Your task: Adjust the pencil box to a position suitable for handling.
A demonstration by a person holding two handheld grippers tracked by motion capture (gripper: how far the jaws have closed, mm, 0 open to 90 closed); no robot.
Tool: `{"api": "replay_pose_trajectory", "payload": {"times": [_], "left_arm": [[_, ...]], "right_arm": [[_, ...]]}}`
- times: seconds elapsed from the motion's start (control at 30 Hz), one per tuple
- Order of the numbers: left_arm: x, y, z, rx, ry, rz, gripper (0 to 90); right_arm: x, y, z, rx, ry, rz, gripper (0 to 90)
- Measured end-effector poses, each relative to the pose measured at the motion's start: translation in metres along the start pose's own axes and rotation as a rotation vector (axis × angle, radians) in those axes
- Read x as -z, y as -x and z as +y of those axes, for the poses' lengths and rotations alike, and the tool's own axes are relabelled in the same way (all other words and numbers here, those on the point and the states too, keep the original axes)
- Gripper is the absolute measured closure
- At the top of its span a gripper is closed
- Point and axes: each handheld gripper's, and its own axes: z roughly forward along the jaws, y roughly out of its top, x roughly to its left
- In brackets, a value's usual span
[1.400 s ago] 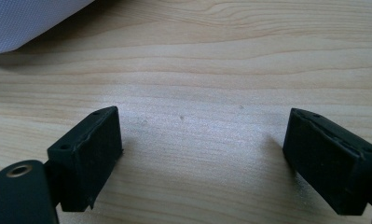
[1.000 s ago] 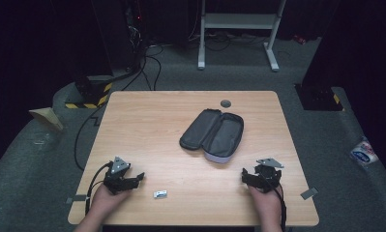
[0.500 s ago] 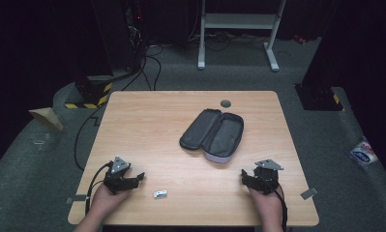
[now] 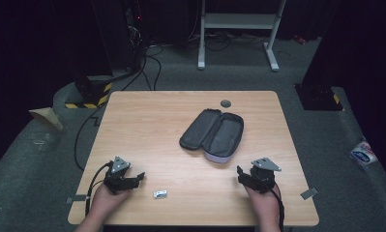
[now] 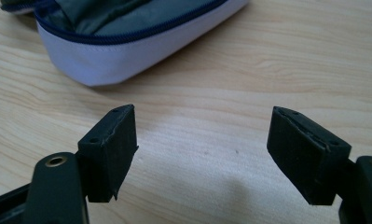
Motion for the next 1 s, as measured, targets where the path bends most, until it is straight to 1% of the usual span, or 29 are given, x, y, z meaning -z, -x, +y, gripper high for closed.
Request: {"api": "replay_pose_trajectory", "payload": {"times": [0.1,0.13,0.17,0.33,0.37,0.4,0.43,0.53,0.6,0.73,0.8,0.87,1.0], "left_arm": [[0.0,0.0,0.0,0.003,0.0,0.004,23.5],[0.0,0.0,0.0,0.003,0.0,0.004,23.5],[0.0,0.0,0.0,0.003,0.0,0.004,23.5],[0.0,0.0,0.0,0.004,0.0,0.005,23.5],[0.0,0.0,0.0,0.004,0.0,0.005,23.6],[0.0,0.001,0.0,0.005,0.0,0.007,23.6],[0.0,0.001,0.0,0.005,0.0,0.007,23.6],[0.0,0.001,0.0,0.006,-0.001,0.008,23.6],[0.0,0.001,0.0,0.006,-0.001,0.008,23.6],[0.0,0.001,0.0,0.006,-0.002,0.01,23.2],[0.0,0.001,0.0,0.006,-0.001,0.01,23.0],[0.0,0.001,0.0,0.005,-0.001,0.01,23.0],[0.0,0.001,0.0,0.005,-0.001,0.01,23.0]], "right_arm": [[0.003,-0.001,0.003,-0.004,0.024,0.003,24.7],[0.003,-0.001,0.003,-0.004,0.024,0.003,24.7],[0.004,-0.002,0.005,-0.006,0.023,0.017,25.4],[0.006,-0.009,0.013,0.015,0.03,0.042,26.3],[0.006,-0.009,0.013,0.015,0.03,0.042,26.3],[0.006,-0.012,0.016,0.009,0.028,0.052,25.2],[0.006,-0.012,0.016,0.009,0.028,0.052,25.2],[0.006,-0.019,0.021,0.007,0.035,0.061,25.2],[0.006,-0.021,0.023,0.01,0.039,0.064,25.3],[0.002,-0.032,0.033,0.025,0.061,0.076,26.1],[0.001,-0.034,0.035,0.031,0.065,0.08,26.5],[-0.001,-0.039,0.039,0.047,0.072,0.093,29.2],[-0.01,-0.048,0.05,0.054,0.077,0.117,34.0]]}}
